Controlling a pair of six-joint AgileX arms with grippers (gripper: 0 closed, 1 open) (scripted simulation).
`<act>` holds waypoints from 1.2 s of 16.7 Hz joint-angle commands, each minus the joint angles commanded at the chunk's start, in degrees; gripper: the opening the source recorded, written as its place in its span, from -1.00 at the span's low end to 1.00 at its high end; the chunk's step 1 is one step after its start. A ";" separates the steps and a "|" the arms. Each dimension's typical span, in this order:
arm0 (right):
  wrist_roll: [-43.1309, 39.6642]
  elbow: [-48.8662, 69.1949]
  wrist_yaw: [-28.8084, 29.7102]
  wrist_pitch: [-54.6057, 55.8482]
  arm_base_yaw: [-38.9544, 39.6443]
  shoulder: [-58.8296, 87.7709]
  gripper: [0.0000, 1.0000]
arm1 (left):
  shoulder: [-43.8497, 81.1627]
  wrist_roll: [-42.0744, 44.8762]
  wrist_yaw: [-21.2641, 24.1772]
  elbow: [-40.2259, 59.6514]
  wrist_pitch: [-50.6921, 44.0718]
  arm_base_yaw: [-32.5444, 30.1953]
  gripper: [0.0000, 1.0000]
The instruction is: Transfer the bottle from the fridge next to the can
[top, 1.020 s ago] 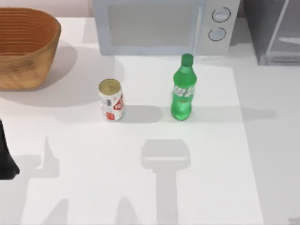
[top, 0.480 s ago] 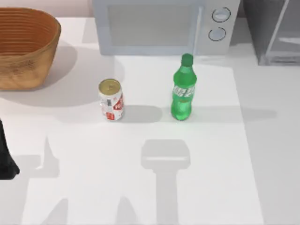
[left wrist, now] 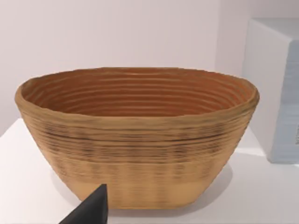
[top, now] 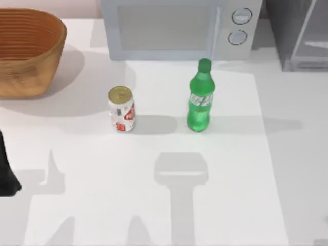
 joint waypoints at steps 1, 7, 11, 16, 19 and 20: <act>-3.82 1.36 -1.67 0.02 -3.47 3.78 1.00 | 0.00 0.00 0.00 0.00 0.00 0.00 1.00; -32.24 10.65 -14.31 -0.55 -28.84 32.49 1.00 | 0.00 0.00 0.00 0.00 0.00 0.00 1.00; -53.62 17.30 -24.04 -1.27 -47.93 54.41 1.00 | 0.00 0.00 0.00 0.00 0.00 0.00 1.00; -78.65 25.14 -35.80 -2.00 -70.35 79.95 1.00 | 0.00 0.00 0.00 0.00 0.00 0.00 1.00; -90.73 28.98 -41.74 -2.25 -81.13 92.12 1.00 | 0.00 0.00 0.00 0.00 0.00 0.00 1.00; -94.03 30.04 -43.41 -2.31 -84.06 95.43 1.00 | 0.00 0.00 0.00 0.00 0.00 0.00 1.00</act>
